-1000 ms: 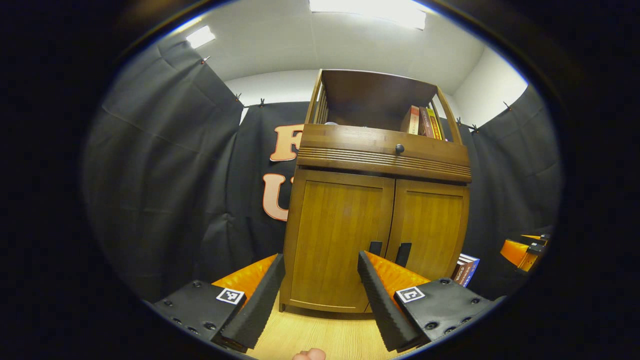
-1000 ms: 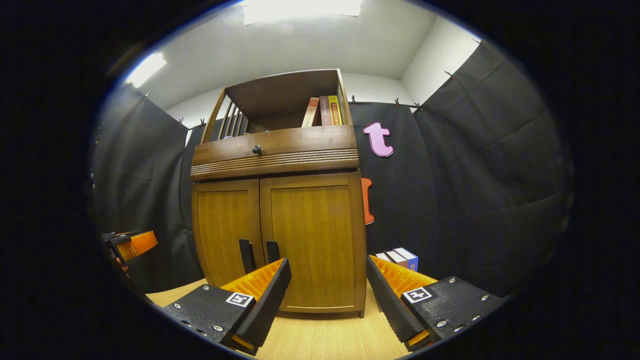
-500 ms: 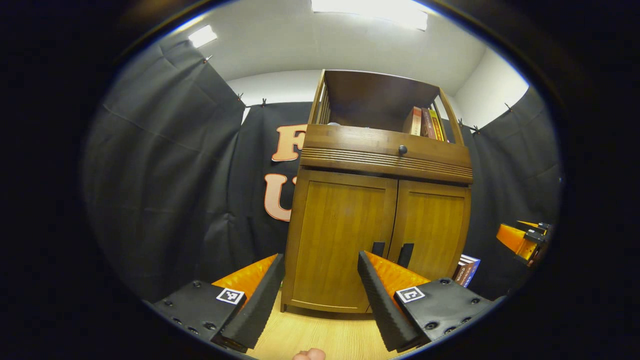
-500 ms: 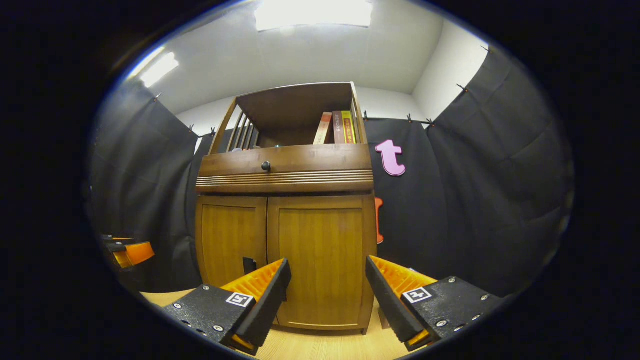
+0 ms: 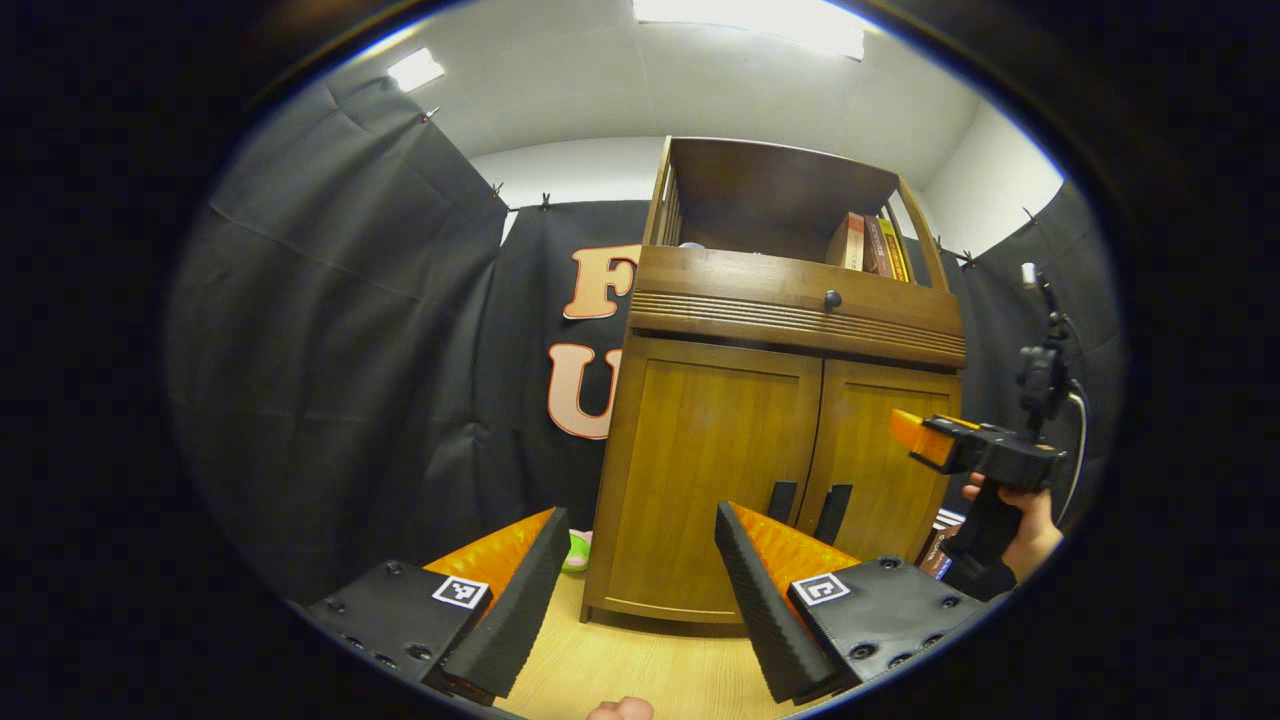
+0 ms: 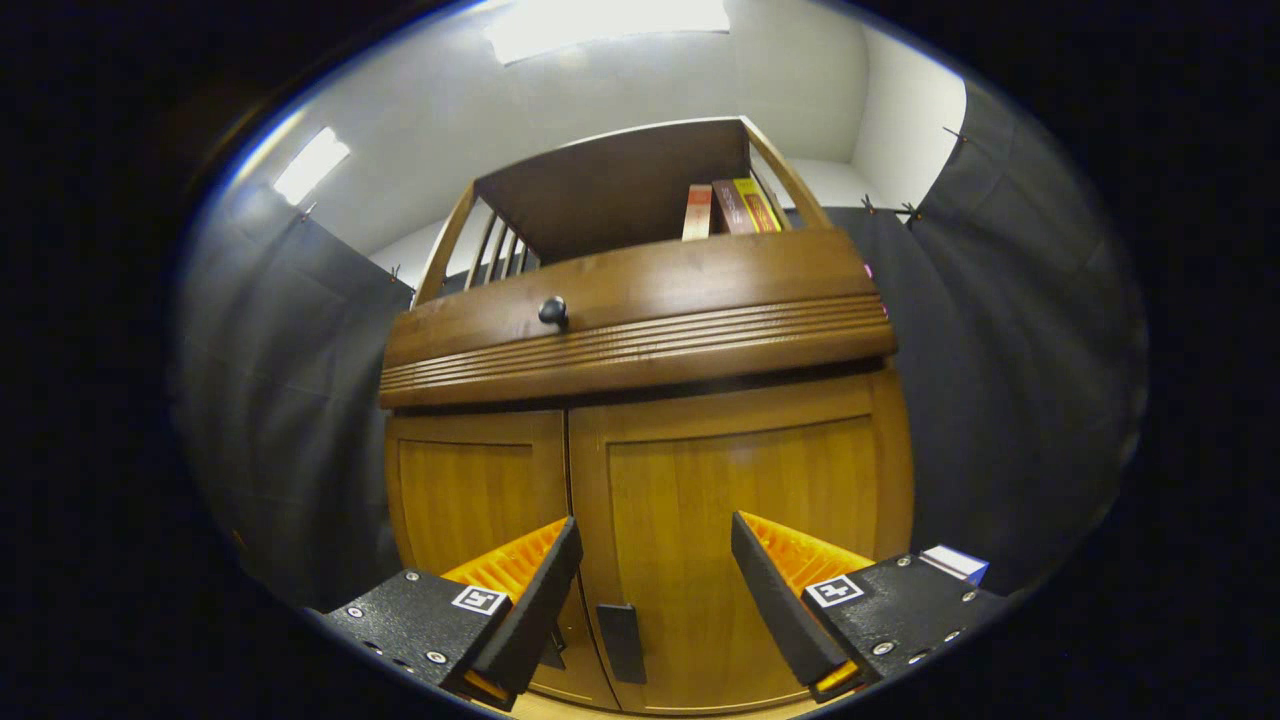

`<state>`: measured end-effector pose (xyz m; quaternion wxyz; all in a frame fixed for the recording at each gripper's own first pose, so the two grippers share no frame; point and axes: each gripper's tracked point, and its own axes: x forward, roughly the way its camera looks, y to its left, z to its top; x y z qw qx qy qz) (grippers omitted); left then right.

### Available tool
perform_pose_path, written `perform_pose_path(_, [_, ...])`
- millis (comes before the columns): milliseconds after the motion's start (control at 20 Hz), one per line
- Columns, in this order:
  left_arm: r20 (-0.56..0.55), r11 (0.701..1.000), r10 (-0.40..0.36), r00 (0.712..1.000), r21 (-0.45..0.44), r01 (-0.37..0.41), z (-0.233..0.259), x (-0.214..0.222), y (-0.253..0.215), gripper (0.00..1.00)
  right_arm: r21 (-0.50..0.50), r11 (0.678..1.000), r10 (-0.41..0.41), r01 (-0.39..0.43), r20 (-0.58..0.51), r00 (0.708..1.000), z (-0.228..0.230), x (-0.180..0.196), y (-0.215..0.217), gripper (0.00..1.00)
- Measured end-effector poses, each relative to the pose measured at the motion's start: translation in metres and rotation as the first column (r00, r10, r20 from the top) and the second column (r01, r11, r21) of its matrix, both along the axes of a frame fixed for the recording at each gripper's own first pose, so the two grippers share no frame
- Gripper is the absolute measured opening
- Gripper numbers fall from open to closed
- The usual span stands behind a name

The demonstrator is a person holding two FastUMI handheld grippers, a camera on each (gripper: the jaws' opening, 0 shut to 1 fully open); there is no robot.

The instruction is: Open the right door of the double-door shoe cabinet with the right hand, and open the left door with the left hand.

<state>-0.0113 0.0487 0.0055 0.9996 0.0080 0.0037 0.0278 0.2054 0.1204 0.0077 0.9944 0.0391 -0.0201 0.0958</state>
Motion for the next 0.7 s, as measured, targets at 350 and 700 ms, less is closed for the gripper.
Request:
perform_pose_path(350, [0.019,0.999,0.051,0.999,0.013,-0.051,0.007,-0.012,0.024,0.94,-0.042,0.999,-0.022,0.015,-0.163,0.986,-0.108,0.033,0.010,0.93])
perform_pose_path(700, [0.017,0.998,0.062,0.998,0.013,-0.062,0.005,-0.013,0.035,0.94,-0.084,0.995,-0.070,0.053,-0.212,0.975,-0.132,0.045,0.010,1.00])
